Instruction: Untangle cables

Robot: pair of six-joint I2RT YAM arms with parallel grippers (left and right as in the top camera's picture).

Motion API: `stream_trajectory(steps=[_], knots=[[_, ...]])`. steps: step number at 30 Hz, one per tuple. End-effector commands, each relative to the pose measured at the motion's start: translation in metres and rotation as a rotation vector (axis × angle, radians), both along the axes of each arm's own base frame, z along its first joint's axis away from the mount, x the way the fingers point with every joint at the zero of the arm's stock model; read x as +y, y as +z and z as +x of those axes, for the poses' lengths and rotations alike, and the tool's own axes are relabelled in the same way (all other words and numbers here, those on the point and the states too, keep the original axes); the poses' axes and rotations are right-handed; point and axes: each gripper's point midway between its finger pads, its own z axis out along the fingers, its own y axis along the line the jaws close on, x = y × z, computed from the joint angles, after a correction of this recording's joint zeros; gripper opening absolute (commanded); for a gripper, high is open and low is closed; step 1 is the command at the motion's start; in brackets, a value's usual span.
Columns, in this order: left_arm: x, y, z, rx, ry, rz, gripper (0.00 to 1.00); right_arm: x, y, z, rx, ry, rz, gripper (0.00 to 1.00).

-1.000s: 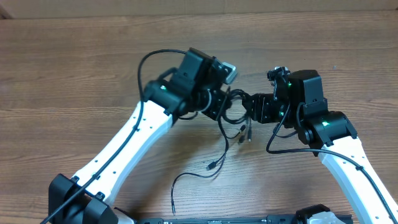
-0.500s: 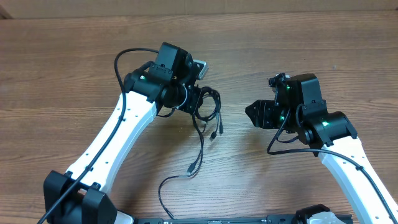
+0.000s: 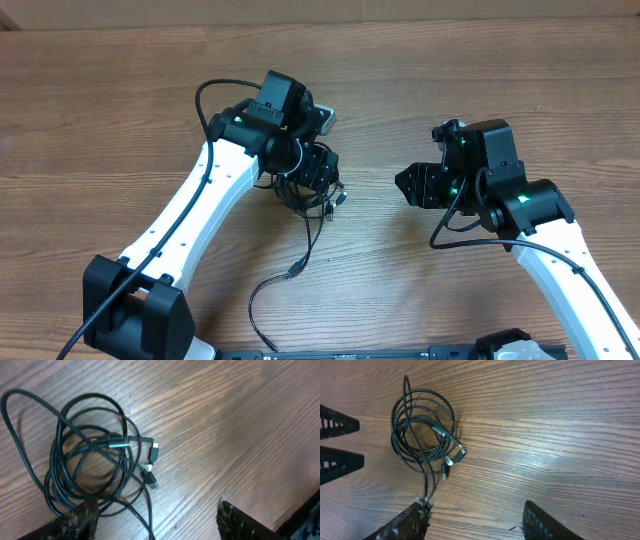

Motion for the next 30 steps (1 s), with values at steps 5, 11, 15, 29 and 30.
stream_trajectory(steps=[5,11,15,29,30], knots=[[0.022,0.001,0.026,-0.102,0.116,0.136,0.72,-0.001,0.011,0.004,-0.037,-0.004,-0.001,0.58],[0.070,-0.002,0.041,-0.125,0.467,0.306,0.72,-0.001,0.011,0.004,-0.036,-0.003,-0.001,0.58],[0.072,-0.005,0.036,-0.051,0.571,0.250,0.71,0.000,0.011,0.004,-0.035,0.000,0.003,0.59],[0.108,0.026,0.049,0.029,0.631,-0.030,0.75,0.060,0.031,0.008,-0.099,0.196,0.209,0.61],[0.109,0.028,0.048,0.021,0.602,-0.037,0.77,0.059,0.029,0.009,-0.092,0.189,0.205,0.62]])
